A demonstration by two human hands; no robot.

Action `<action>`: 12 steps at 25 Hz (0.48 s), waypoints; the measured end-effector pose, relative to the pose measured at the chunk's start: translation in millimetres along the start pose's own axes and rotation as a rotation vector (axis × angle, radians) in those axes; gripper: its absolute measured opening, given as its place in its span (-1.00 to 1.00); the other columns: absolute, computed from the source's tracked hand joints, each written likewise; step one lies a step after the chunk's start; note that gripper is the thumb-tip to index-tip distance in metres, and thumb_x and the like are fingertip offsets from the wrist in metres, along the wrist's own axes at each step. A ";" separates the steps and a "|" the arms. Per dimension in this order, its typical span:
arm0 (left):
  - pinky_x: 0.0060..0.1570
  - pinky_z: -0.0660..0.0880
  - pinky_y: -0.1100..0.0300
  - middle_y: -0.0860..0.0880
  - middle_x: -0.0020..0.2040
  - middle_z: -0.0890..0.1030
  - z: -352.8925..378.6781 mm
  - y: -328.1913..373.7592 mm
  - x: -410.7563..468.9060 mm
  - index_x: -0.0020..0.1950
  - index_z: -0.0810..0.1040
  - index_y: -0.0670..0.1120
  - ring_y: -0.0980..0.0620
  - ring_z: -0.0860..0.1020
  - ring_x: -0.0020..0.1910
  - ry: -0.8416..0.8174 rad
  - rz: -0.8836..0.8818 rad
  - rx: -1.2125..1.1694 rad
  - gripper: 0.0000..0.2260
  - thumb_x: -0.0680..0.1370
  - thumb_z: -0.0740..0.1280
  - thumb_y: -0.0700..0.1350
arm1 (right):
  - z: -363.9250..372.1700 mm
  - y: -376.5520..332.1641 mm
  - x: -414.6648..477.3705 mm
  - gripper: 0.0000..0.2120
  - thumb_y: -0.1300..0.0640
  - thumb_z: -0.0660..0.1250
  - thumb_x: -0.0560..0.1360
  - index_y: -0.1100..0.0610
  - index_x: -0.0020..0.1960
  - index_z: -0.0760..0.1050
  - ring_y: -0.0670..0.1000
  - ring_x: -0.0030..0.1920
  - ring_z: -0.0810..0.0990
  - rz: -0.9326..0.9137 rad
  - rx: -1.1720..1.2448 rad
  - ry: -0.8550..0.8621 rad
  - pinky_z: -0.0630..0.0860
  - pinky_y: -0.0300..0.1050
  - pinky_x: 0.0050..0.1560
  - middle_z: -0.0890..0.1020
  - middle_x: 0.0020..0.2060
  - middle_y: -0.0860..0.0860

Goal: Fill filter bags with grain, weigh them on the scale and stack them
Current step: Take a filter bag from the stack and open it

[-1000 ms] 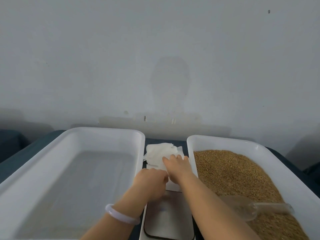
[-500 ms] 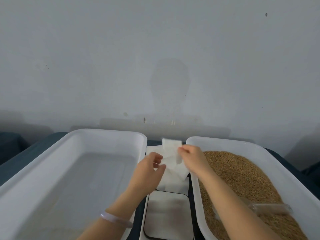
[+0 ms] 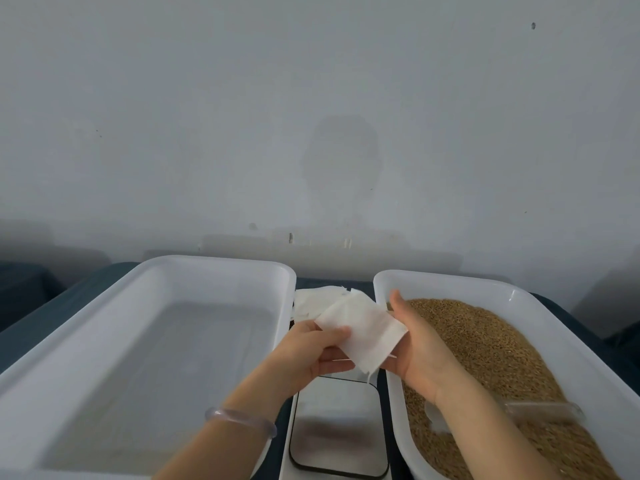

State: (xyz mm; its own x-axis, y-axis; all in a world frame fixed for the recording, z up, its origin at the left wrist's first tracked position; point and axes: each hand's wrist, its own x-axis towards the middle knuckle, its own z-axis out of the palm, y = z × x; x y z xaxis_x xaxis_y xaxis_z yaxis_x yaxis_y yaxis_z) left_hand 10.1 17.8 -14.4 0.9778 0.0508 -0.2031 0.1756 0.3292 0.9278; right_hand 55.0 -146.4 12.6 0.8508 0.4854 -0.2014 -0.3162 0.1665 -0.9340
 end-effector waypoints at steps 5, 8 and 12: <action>-0.19 0.62 0.08 -0.15 -0.03 0.68 -2.6 1.5 -5.1 0.11 0.55 -0.19 -0.11 0.67 -0.08 0.029 0.059 -0.026 -0.80 0.51 0.34 -0.33 | -2.1 7.5 -0.2 -0.82 0.31 0.43 0.42 0.19 0.02 0.60 0.12 -0.14 0.69 -0.091 -0.209 0.167 0.64 -0.01 -0.15 0.70 -0.12 0.14; -0.27 0.59 0.16 -0.13 -0.09 0.69 -2.6 1.2 -7.5 0.09 0.56 -0.18 -0.06 0.68 -0.17 0.096 0.088 0.033 -0.80 0.48 0.41 -0.25 | -1.1 8.5 -0.7 -0.81 0.28 0.45 0.40 0.15 0.00 0.57 0.06 -0.23 0.68 -0.099 -0.188 0.193 0.61 -0.10 -0.26 0.69 -0.15 0.14; -0.29 0.59 0.15 -0.12 -0.20 0.68 -4.9 0.1 -5.3 0.05 0.57 -0.19 -0.04 0.66 -0.26 0.163 0.113 -0.017 -0.86 0.52 0.37 -0.20 | 0.8 10.8 -3.1 -0.70 0.37 0.44 0.38 0.20 0.08 0.55 0.04 -0.26 0.67 -0.129 -0.129 0.108 0.60 -0.15 -0.29 0.63 -0.13 0.18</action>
State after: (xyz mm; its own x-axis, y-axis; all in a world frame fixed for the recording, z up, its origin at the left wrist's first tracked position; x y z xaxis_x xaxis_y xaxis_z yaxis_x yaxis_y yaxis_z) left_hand 4.4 22.2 -14.7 0.9597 0.2394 -0.1474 0.0629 0.3283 0.9425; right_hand 48.7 -145.4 3.4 0.9228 0.3716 -0.1020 -0.1515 0.1063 -0.9827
